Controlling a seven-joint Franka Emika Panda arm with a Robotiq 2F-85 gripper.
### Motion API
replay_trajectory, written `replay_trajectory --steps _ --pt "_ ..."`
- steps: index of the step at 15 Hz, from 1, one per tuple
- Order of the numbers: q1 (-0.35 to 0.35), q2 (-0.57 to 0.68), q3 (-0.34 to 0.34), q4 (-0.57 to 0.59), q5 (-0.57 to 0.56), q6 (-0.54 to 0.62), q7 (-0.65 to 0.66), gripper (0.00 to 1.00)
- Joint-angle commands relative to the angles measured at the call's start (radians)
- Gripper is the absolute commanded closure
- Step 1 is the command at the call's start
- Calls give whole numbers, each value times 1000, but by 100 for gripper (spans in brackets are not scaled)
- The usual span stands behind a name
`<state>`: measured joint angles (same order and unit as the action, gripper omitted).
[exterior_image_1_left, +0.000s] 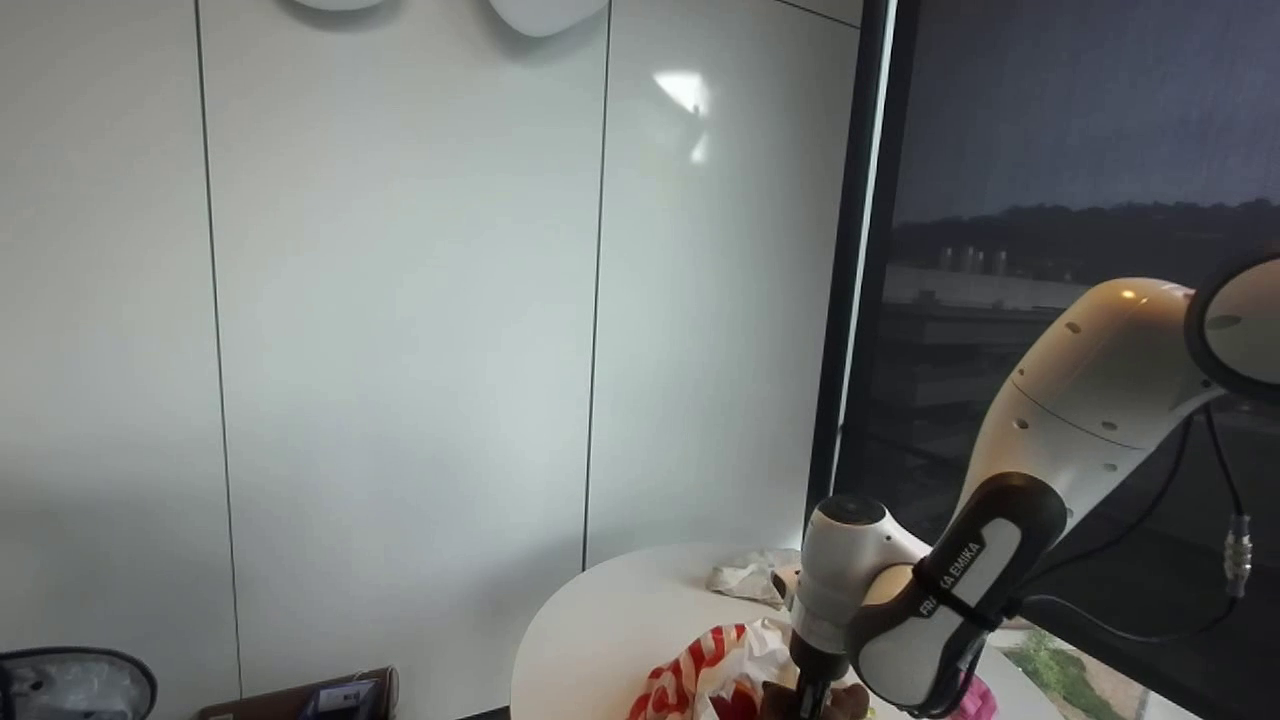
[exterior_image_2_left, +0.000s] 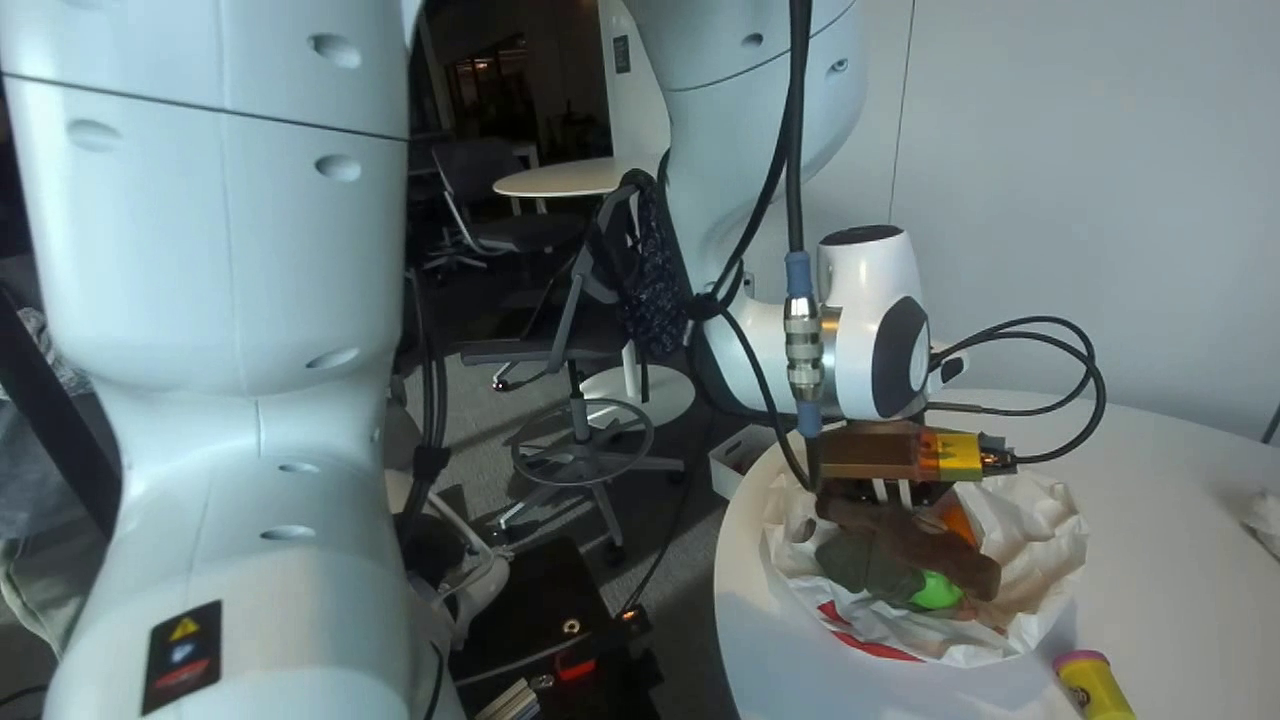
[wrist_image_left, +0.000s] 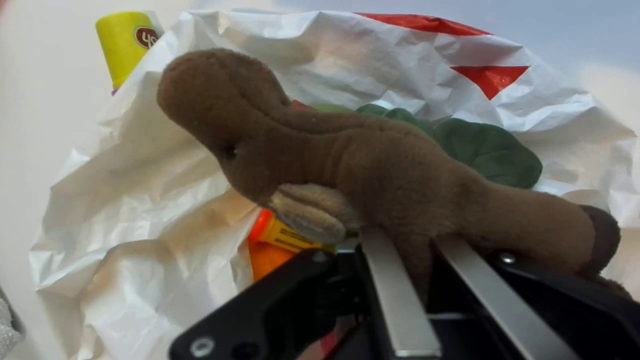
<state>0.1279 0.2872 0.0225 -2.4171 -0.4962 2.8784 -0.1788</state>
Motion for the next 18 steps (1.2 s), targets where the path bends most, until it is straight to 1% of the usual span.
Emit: replay_trajectory --steps 1,3,5,7,9,10,13,15,17,18 --pt "32 71 -35 23 -83 98 24 90" --pt "95 96 -102 41 -182 169 86 90" --pt "162 103 -165 50 -253 247 145 90" --pt "215 114 -212 63 -288 298 174 90" --pt "276 154 -274 101 -309 321 197 90" --pt "289 179 -290 118 -305 326 202 90" --pt "313 264 -335 170 -282 365 202 90" --pt "307 313 -342 197 -268 392 196 90" --pt "285 344 -329 214 -256 412 189 90" --pt "239 352 -281 213 -247 406 181 92"
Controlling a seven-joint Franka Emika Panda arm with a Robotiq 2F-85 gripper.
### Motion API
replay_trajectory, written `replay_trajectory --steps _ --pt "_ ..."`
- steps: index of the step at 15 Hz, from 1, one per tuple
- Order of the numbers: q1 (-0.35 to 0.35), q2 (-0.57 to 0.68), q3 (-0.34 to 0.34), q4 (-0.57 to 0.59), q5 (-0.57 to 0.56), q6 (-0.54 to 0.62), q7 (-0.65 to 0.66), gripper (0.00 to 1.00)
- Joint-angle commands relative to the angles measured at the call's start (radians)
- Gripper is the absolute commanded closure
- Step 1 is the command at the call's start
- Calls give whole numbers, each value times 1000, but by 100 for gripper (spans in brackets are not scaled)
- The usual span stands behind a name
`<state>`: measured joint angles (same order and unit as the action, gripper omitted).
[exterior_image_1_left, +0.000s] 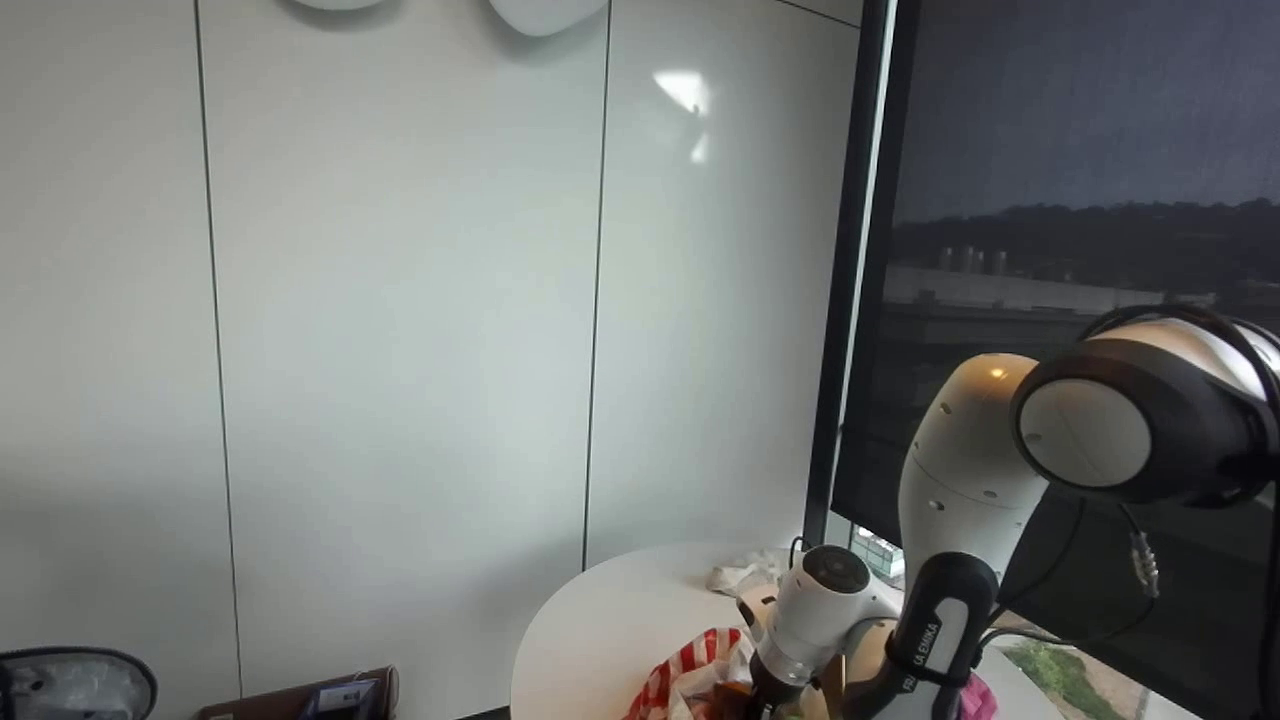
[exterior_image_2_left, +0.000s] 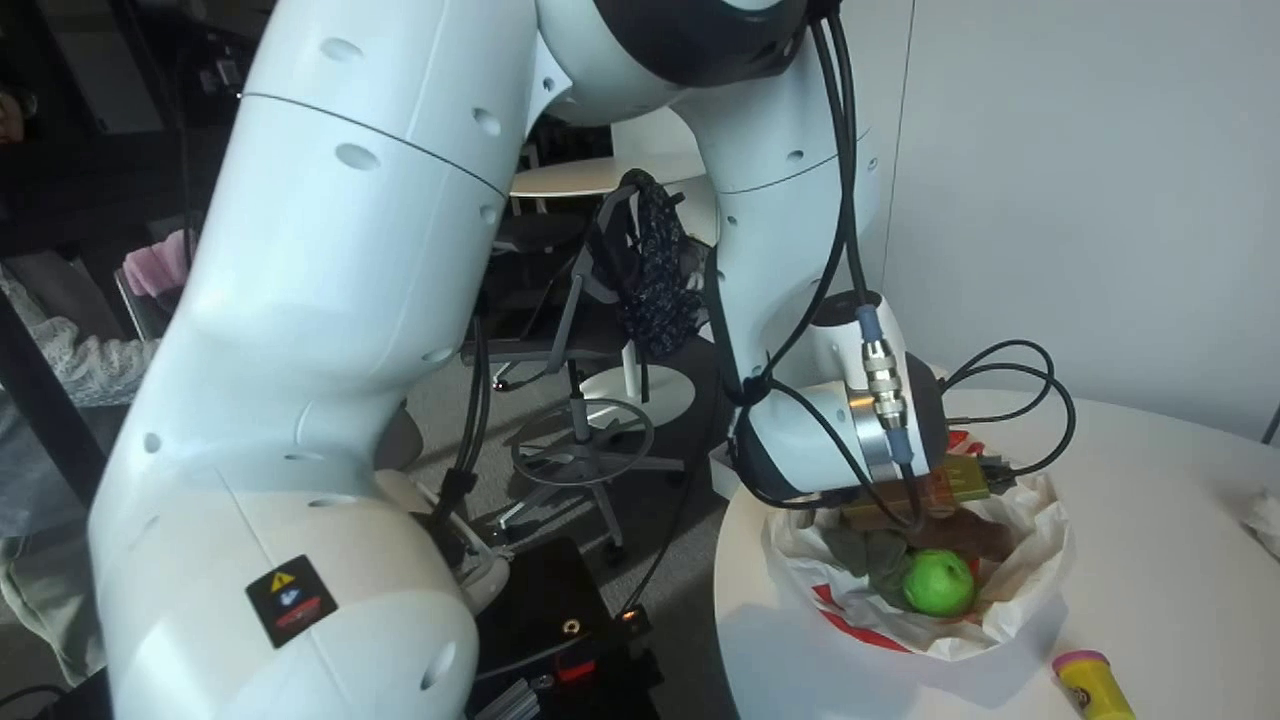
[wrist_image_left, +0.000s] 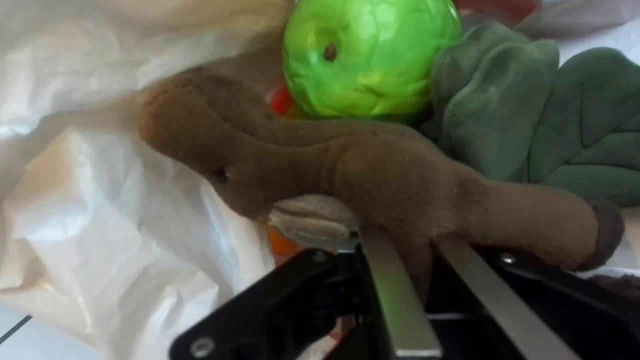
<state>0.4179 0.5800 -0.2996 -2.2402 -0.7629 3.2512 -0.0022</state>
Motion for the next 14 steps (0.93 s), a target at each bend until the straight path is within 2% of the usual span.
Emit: replay_trajectory --steps 1,5,6,7,9,12,14 --pt "-89 69 80 37 23 27 -3 92" --pt "-210 84 185 39 27 -2 -11 92" --pt "-225 92 194 44 28 -5 -7 92" --pt "-240 96 201 46 26 -11 -5 60" --pt "-263 85 206 41 19 16 -2 53" --pt "-241 49 166 23 18 53 15 30" --pt "-281 16 204 -3 19 41 17 15"
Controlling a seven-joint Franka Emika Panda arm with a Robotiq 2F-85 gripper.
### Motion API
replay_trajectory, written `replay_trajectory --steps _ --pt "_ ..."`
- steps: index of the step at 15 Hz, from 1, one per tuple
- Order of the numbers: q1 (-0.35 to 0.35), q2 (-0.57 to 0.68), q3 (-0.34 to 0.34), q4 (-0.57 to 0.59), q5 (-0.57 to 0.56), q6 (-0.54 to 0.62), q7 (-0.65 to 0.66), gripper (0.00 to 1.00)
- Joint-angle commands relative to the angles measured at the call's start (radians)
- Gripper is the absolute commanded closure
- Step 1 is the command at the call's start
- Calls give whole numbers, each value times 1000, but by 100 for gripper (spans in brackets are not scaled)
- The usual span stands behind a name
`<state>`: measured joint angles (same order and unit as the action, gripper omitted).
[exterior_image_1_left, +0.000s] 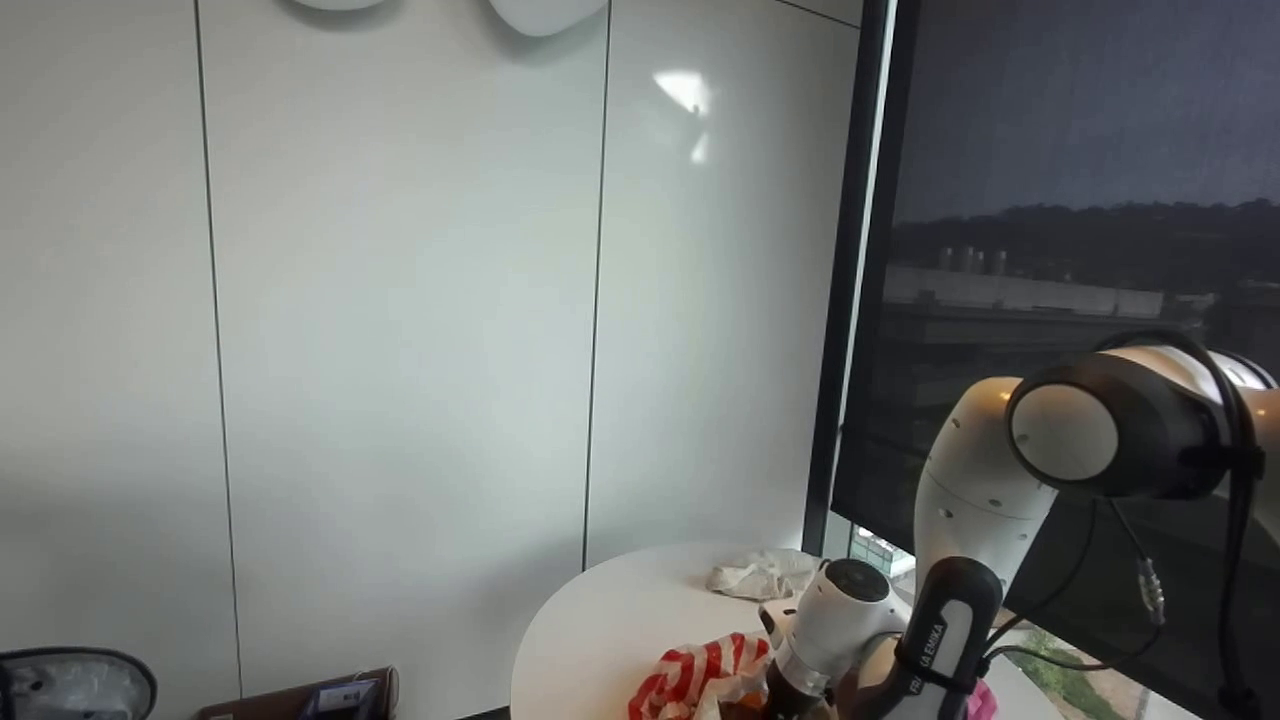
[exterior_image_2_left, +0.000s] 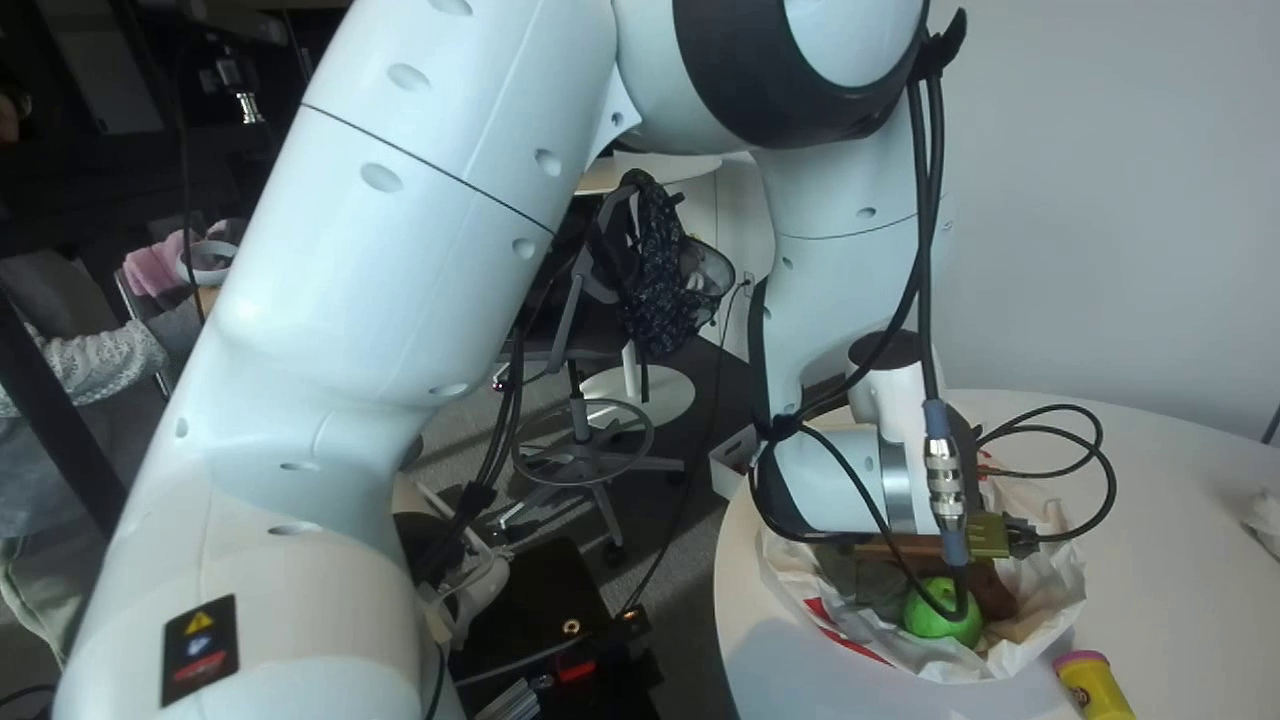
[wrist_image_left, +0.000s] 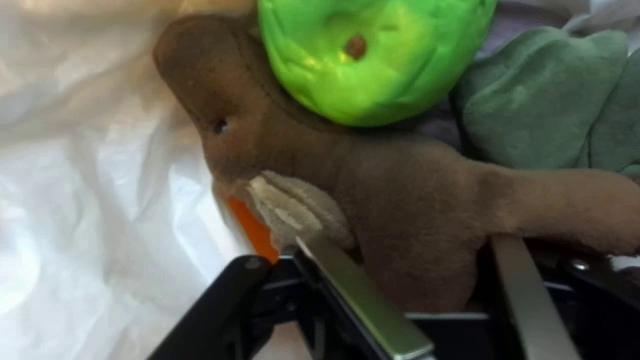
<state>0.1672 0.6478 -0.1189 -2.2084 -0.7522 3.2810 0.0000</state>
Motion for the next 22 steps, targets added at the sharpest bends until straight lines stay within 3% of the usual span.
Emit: replay_trajectory --steps 1,2,6,7,8,10,11,13,15,17,19,22 --pt "-58 -69 53 -47 7 -13 16 7" --pt "-82 -86 73 -58 11 -31 23 1" --pt "-157 -137 103 -89 6 -6 34 0" --pt "-181 -162 123 -117 98 -6 -47 0" --pt "-220 -179 151 -137 120 -16 -58 0" --pt "-358 -210 270 -177 69 -79 -34 1" --pt "-353 -223 257 -198 69 -94 -36 0" --pt "-439 -241 337 -252 73 -128 -65 0" --pt "-575 -256 485 -323 98 -184 -130 0" --pt "-667 -257 586 -375 102 -221 -193 0" --pt "-725 -263 653 -415 87 -231 -233 0" --pt "-726 -281 678 -441 59 -204 -237 0"
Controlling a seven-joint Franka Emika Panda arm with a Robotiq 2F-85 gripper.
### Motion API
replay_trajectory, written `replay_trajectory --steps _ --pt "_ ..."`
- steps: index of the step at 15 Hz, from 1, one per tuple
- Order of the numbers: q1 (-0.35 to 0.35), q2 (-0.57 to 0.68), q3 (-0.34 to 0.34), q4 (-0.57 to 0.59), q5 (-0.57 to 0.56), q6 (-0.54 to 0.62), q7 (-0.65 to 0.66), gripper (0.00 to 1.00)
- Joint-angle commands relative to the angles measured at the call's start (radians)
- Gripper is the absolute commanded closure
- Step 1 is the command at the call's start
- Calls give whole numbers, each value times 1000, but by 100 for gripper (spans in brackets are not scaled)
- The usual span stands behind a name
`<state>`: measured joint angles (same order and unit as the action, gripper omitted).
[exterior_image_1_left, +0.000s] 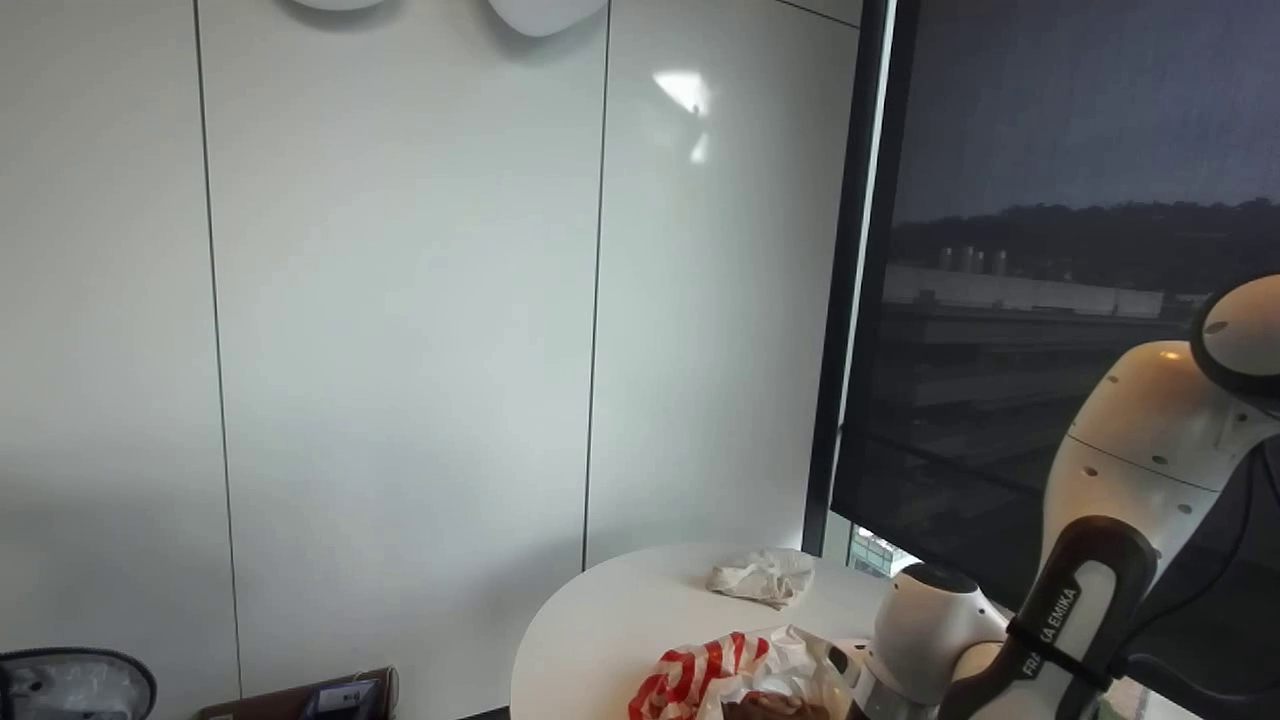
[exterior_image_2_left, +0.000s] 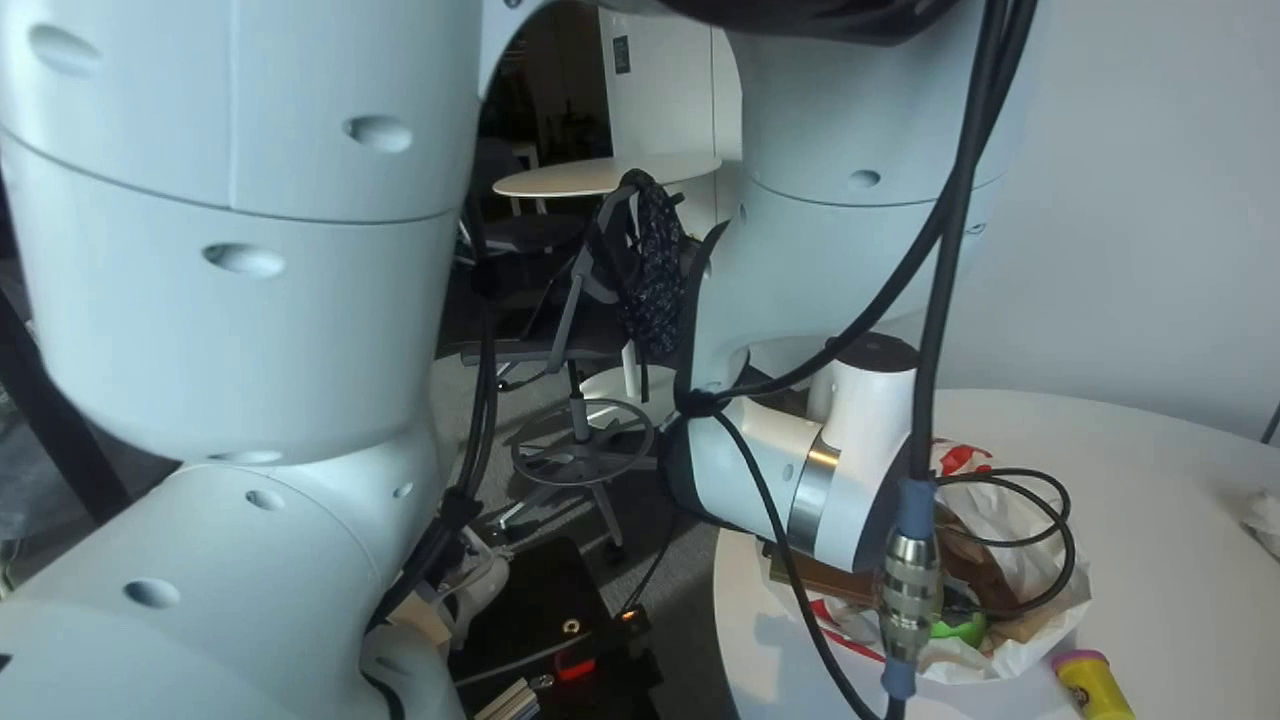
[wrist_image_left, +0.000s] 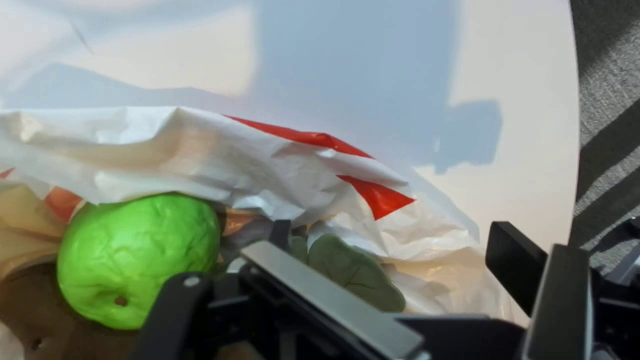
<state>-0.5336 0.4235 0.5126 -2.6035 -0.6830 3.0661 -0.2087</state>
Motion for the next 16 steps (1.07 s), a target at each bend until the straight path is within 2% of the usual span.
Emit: replay_trajectory --steps 1,6,11,12,14,15,16 --pt "-11 -56 47 -43 -18 22 -26 0" --pt "84 -68 33 -20 -32 65 17 0" --pt "223 -51 -18 18 -28 47 57 0" --pt "315 -62 -75 12 81 64 -20 0" --pt "397 -46 -124 33 131 50 -33 0" --pt "411 -25 -139 54 57 40 41 0" --pt "453 -19 -164 65 62 36 44 0"
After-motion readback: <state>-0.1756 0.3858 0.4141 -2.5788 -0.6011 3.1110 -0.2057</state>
